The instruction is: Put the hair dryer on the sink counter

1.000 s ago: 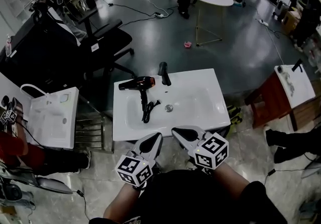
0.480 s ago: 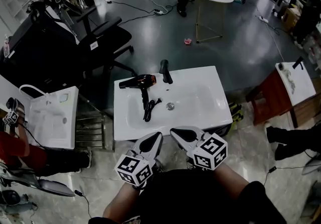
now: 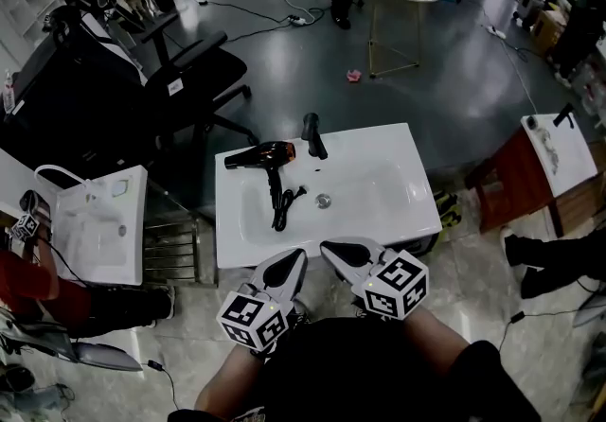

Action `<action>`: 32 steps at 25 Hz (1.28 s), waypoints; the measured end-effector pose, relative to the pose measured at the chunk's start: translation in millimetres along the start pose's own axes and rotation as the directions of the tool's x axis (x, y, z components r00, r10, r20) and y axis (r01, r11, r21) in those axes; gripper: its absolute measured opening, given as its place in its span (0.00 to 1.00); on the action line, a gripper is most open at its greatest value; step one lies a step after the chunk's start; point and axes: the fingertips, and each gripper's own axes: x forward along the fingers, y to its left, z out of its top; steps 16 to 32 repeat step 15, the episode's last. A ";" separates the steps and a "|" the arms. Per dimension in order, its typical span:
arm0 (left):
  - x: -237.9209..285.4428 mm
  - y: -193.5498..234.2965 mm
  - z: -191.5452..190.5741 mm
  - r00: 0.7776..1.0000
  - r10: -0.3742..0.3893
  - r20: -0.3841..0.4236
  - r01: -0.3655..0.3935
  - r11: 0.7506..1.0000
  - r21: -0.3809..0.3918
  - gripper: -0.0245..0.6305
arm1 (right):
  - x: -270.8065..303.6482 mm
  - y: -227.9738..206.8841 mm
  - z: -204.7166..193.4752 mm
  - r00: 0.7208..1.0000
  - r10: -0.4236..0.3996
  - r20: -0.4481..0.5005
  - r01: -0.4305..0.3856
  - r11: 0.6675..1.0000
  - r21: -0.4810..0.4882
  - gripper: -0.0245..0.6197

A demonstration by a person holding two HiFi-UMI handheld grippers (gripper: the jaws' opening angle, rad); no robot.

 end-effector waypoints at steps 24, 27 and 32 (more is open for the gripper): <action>12.6 12.3 5.9 1.000 -0.009 -0.013 0.009 1.000 -0.010 0.04 | 9.9 -13.3 5.5 1.000 -0.014 -0.008 0.014 1.000 0.015 0.04; 12.6 12.3 5.9 1.000 -0.009 -0.013 0.009 1.000 -0.010 0.04 | 9.9 -13.3 5.5 1.000 -0.014 -0.008 0.014 1.000 0.015 0.04; 12.6 12.3 5.9 1.000 -0.009 -0.013 0.009 1.000 -0.010 0.04 | 9.9 -13.3 5.5 1.000 -0.014 -0.008 0.014 1.000 0.015 0.04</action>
